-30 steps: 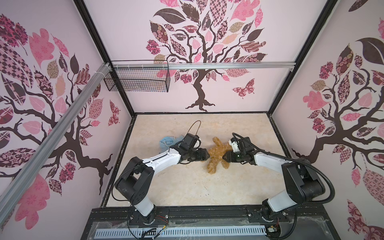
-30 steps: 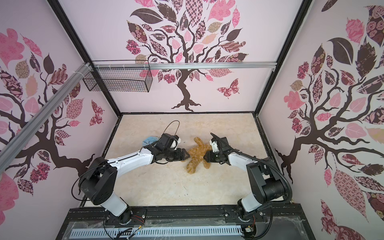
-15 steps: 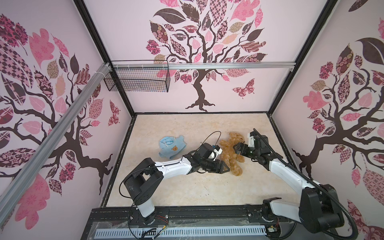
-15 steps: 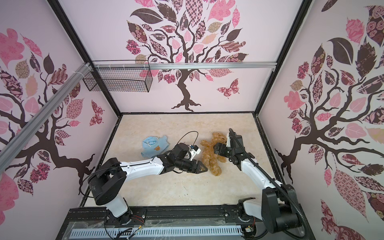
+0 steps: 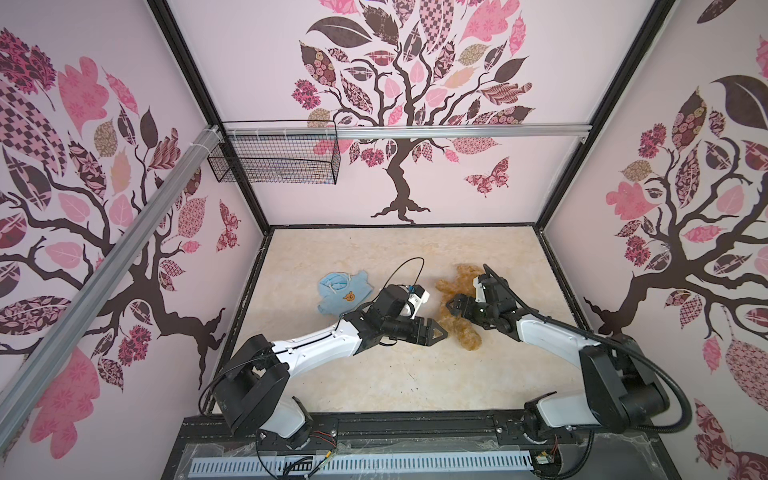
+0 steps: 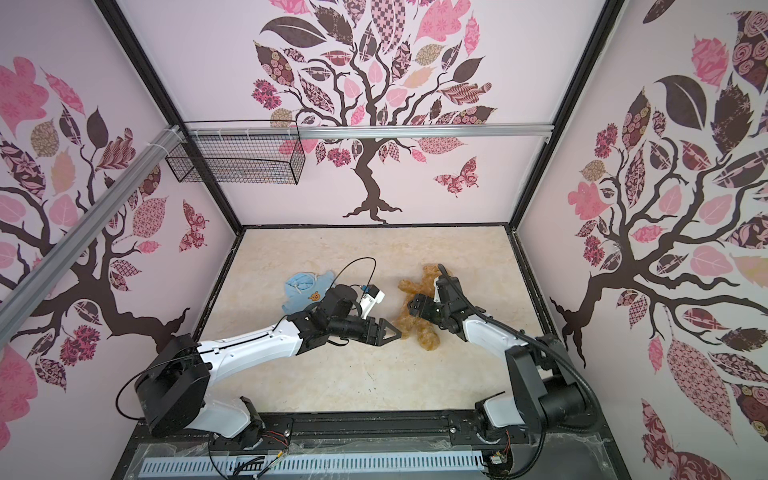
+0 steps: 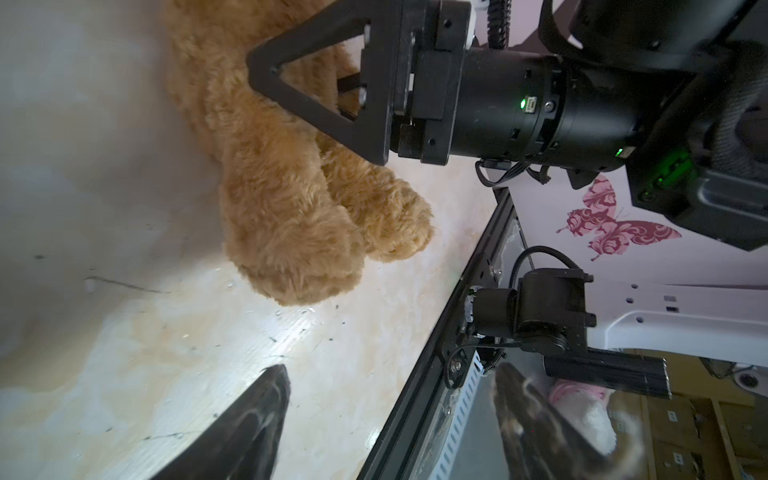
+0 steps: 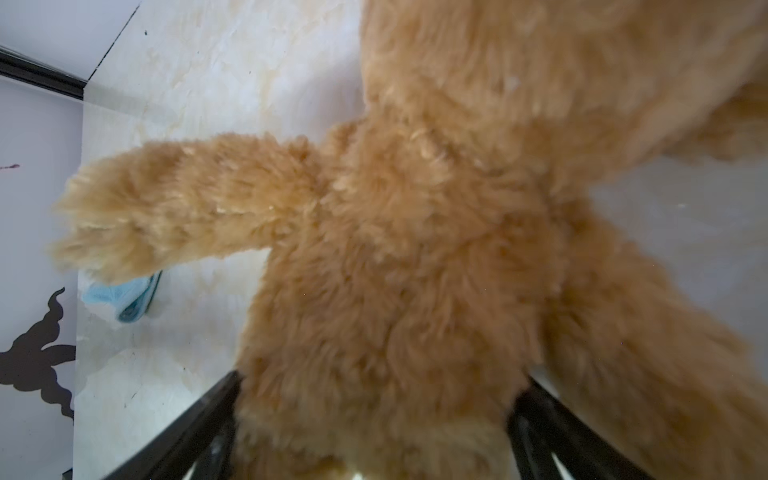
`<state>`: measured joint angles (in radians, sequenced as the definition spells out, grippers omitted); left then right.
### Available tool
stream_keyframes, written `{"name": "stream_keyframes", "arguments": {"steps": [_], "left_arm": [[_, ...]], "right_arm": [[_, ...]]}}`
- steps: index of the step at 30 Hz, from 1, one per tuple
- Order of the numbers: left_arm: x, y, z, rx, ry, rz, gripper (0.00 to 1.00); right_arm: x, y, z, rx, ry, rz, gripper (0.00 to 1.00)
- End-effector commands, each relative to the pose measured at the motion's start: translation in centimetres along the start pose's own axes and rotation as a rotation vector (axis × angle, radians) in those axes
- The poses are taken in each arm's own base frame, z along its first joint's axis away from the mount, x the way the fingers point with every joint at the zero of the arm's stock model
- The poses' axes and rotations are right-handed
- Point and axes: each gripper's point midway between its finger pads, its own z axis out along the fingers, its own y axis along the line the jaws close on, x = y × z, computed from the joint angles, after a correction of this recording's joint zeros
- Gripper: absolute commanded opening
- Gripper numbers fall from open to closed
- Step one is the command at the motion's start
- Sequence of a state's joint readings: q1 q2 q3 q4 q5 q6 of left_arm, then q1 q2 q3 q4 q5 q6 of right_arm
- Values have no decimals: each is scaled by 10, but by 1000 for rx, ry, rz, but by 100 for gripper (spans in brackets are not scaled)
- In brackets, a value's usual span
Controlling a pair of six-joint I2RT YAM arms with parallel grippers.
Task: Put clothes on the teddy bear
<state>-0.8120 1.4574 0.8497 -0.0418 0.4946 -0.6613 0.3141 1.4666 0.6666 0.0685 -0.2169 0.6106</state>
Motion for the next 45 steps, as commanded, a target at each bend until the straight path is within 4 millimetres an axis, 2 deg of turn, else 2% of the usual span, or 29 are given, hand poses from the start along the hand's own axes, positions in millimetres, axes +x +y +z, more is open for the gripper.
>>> {"name": "stream_keyframes", "arguments": {"steps": [1,2,3,6,9,11,15,18,25,29,34,38,42,45], "left_arm": [[6,26,-15,-83,-23,-15,81],[5,30,-20,-98,-34,-16,81],[4,33,-25,-119,-48,-15,81],[2,46,-38,-194,-95,-19,81],[-3,58,-53,-251,-148,-29,82],[-8,64,-62,-272,-185,-38,82],[-18,79,-78,-304,-249,-81,82],[-24,88,-89,-323,-291,-120,82],[-32,84,-105,-351,-344,-112,83],[-34,83,-112,-369,-361,-104,83],[-35,82,-117,-386,-370,-92,83],[-36,84,-123,-411,-387,-80,84],[-37,82,-126,-411,-397,-76,84],[-37,82,-126,-410,-395,-75,84]], "right_arm": [[-15,-6,18,38,-52,17,93],[-14,-7,22,25,-60,3,89],[-14,-8,25,19,-65,-19,80],[-12,-12,27,30,-72,-116,47],[-12,2,14,-44,-114,-199,28],[-12,16,-1,-96,-170,-271,20],[-6,51,-36,-150,-330,-516,20],[-3,69,-60,-173,-449,-653,17],[1,91,-90,-194,-620,-873,14],[1,98,-96,-180,-693,-989,14],[-12,100,-92,-115,-728,-1041,14],[-5,95,-83,-141,-683,-974,15],[7,81,-75,-152,-610,-882,15],[8,70,-74,-115,-576,-808,15]]}}
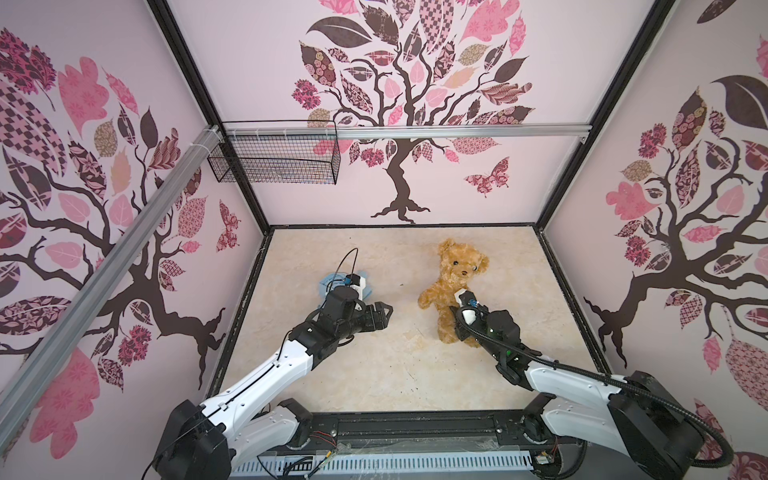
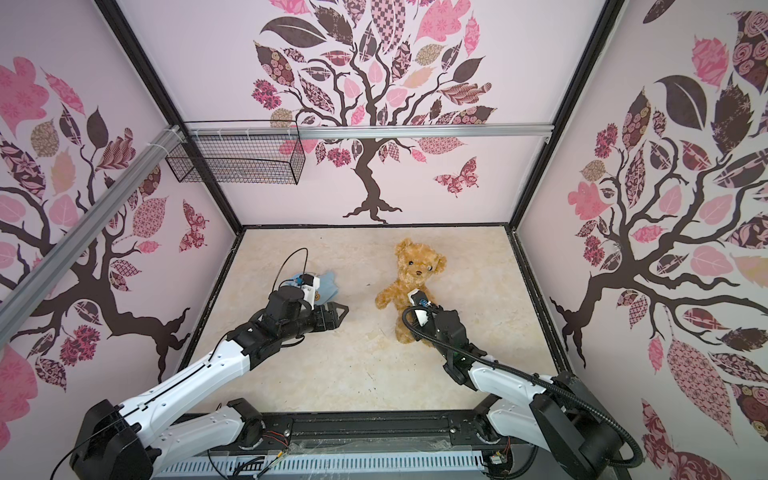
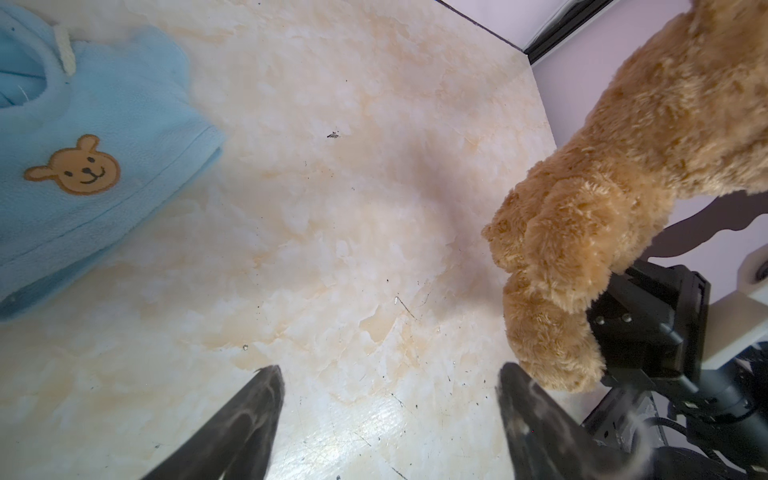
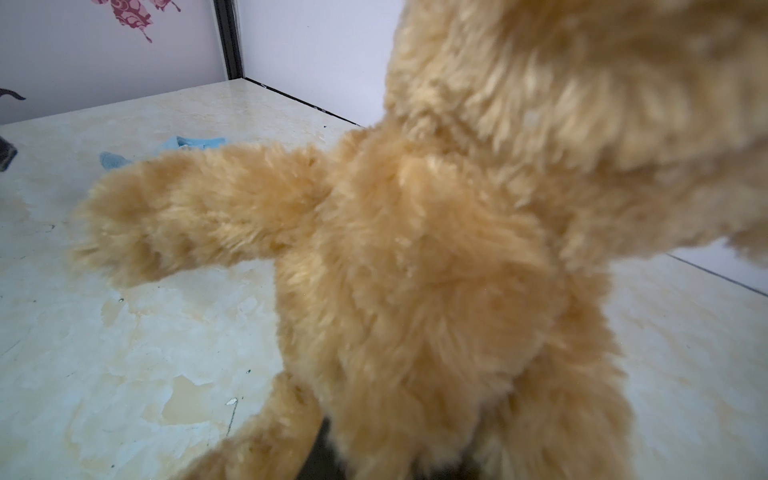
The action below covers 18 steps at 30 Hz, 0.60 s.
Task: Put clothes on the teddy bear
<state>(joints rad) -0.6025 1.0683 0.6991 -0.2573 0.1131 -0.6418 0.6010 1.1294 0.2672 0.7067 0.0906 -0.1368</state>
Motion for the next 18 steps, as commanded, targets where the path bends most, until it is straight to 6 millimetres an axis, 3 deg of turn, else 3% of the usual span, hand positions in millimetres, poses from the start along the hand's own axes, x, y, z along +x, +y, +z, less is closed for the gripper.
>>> {"name": "stream_keyframes", "arguments": {"steps": [1,4,13,18], "left_arm": [[-5,0,-3,-6,-18,16,84],[-7,-2,-4,-1,-23,15,85],[-10,-7,0,17,-13,8,85],[-12,3,-3,-20,-30,-6,86]], "right_arm": [[-5,-5,-2,34,18,112,15],[6,1,1,5,96,186,15],[76,19,20,-28,461,296,22],[96,7,18,46,593,327,32]]}}
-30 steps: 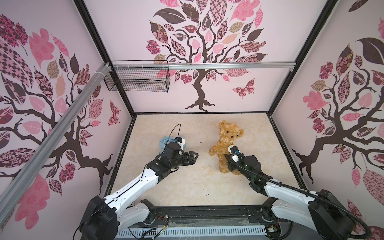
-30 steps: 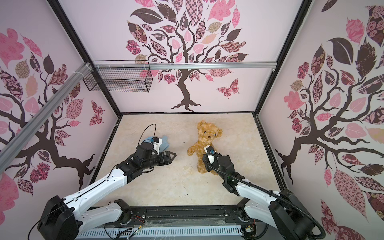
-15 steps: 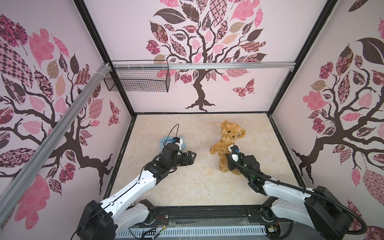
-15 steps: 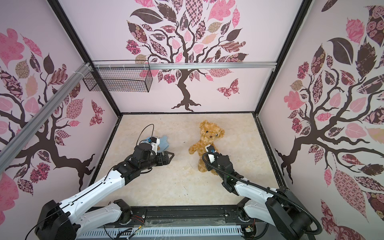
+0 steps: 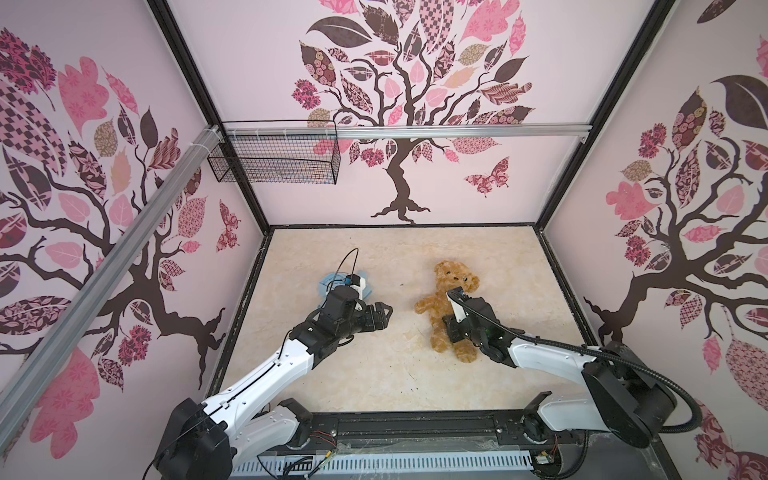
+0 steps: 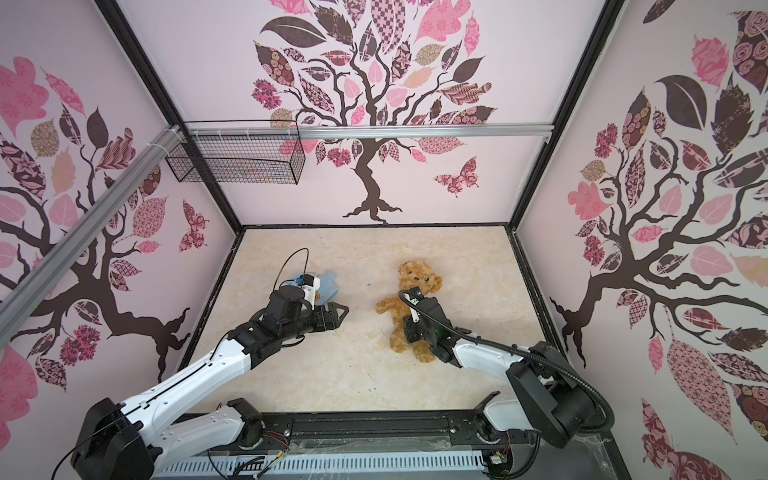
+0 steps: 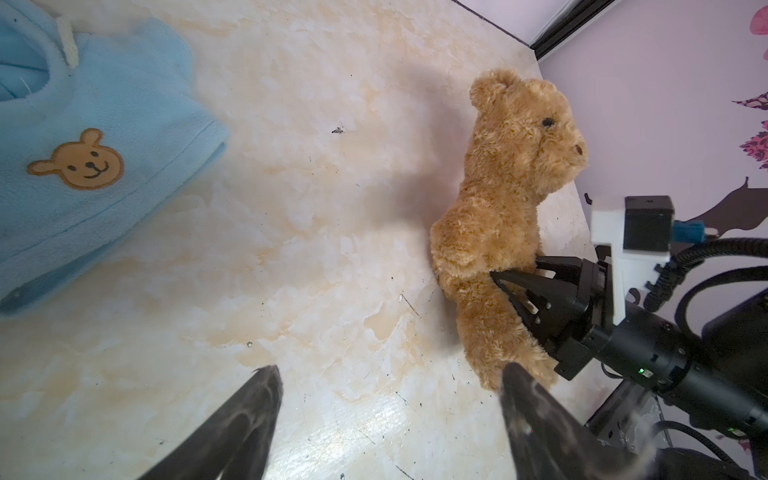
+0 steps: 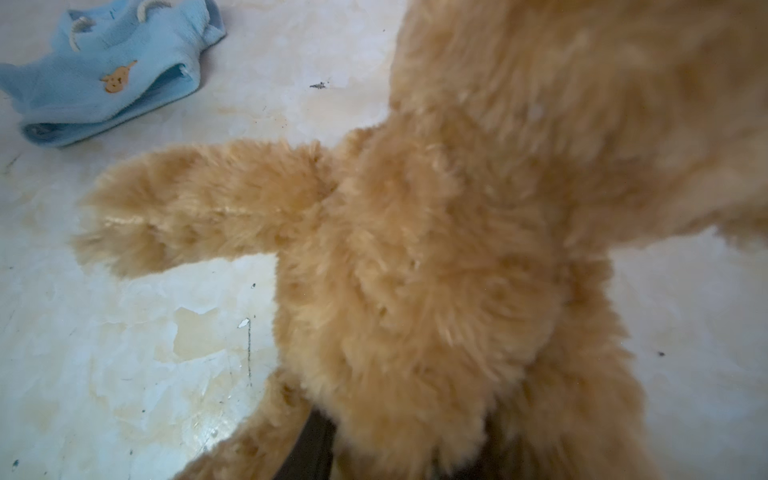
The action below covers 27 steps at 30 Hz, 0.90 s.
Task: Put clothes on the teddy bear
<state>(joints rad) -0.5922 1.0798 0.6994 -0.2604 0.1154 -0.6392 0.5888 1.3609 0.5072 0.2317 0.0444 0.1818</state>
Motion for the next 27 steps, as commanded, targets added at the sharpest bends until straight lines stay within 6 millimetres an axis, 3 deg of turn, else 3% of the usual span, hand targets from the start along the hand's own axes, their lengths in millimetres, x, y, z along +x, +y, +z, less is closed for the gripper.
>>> {"name": "stream_keyframes", "arguments": {"steps": [1,5,8,14,16,21,24,27], "left_arm": [[-14,2,-7,-24,-44,-8,86],[-19,25,-13,-107,-53,-49,90],[-28,47,-19,-169,-53,-103,91],[-42,92,-27,-306,25,-141,90],[-46,94,-25,-325,61,-68,89],[-46,112,-11,-436,236,105,85],[-39,126,2,-503,380,191,74],[-40,137,18,-558,443,260,73]], "right_arm": [[19,-14,0,64,120,59,37],[-3,-21,-12,112,71,60,68],[-32,-15,-25,92,1,41,78],[-79,8,-57,-21,-152,18,83],[-86,23,-64,-115,-214,11,85],[-93,61,-76,-358,-295,39,85],[-93,72,-78,-426,-290,40,85],[-88,76,-75,-450,-271,20,85]]}}
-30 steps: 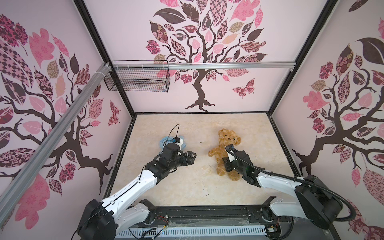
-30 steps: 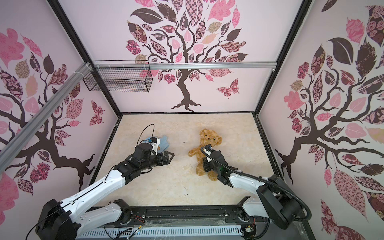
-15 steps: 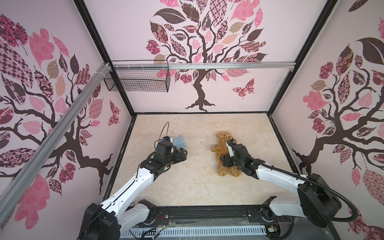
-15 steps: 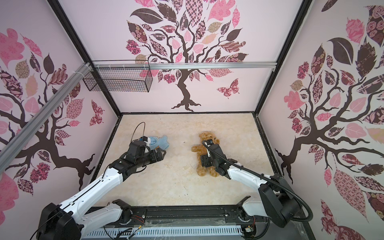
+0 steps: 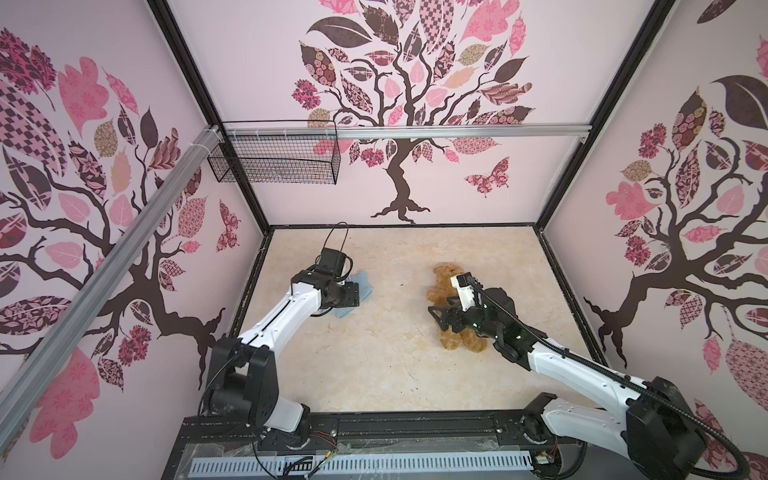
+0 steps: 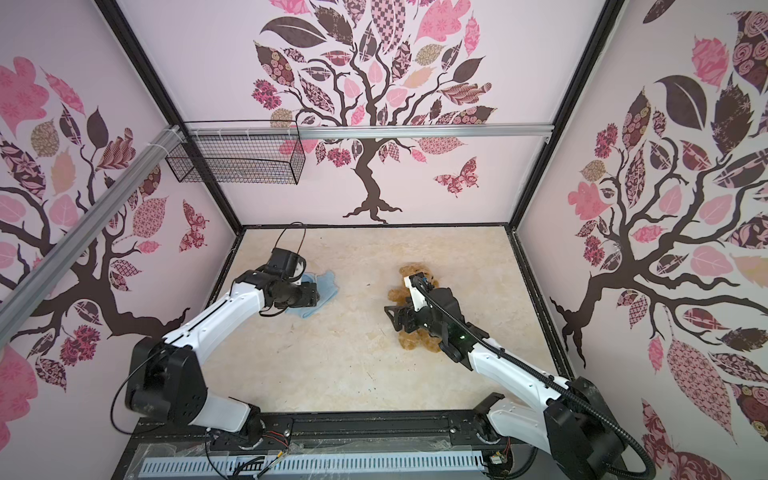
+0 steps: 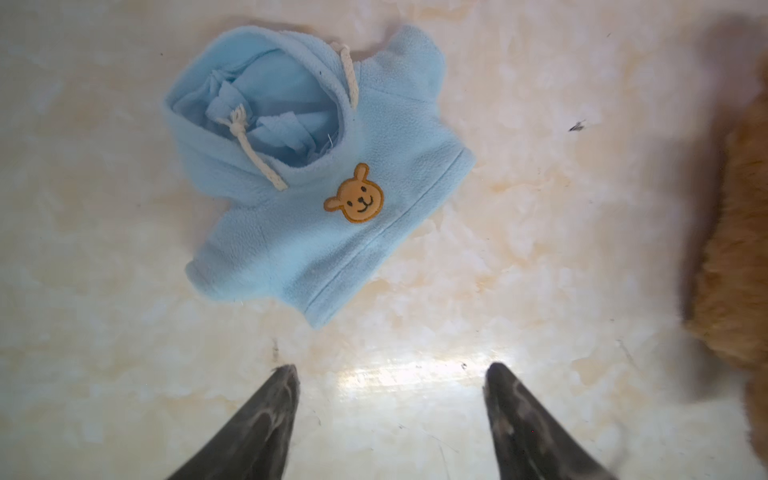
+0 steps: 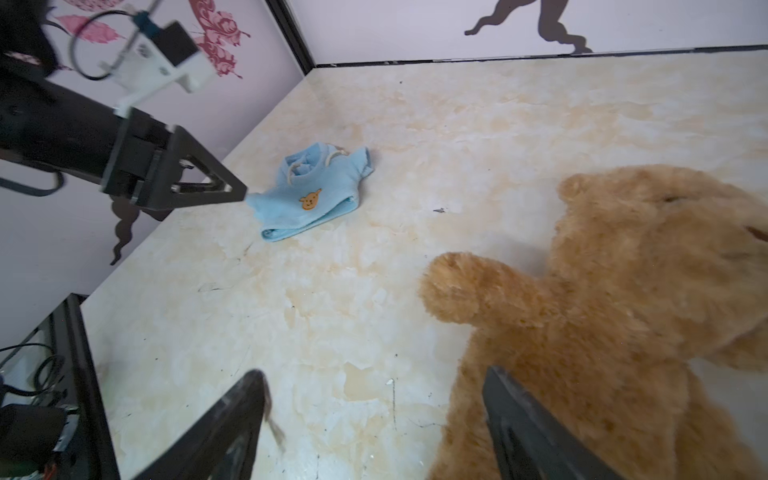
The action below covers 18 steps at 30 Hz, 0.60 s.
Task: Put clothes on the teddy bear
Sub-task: 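Move the left gripper to the light-blue hoodie and grasp its hem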
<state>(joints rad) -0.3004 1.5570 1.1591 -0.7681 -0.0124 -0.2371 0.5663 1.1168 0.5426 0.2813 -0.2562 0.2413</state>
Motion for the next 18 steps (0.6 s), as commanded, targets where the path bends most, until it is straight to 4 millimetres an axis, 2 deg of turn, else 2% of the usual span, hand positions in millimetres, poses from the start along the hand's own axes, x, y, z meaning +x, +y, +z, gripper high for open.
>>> {"name": "stream_keyframes", "arguments": {"steps": [1,6,11,18], "left_arm": [[3,9,10,-89,93,146,73],[-18,-9,40,-72,99,178,75],[-35,-23,66,-74,115,211,82],[-50,-21,85,-147,128,217,79]], "right_arm": [[-7,16,2,-96,-18,-7,85],[-1,21,2,-134,-9,29,87],[1,24,-1,-154,-16,39,87],[3,27,-1,-177,-9,55,87]]}}
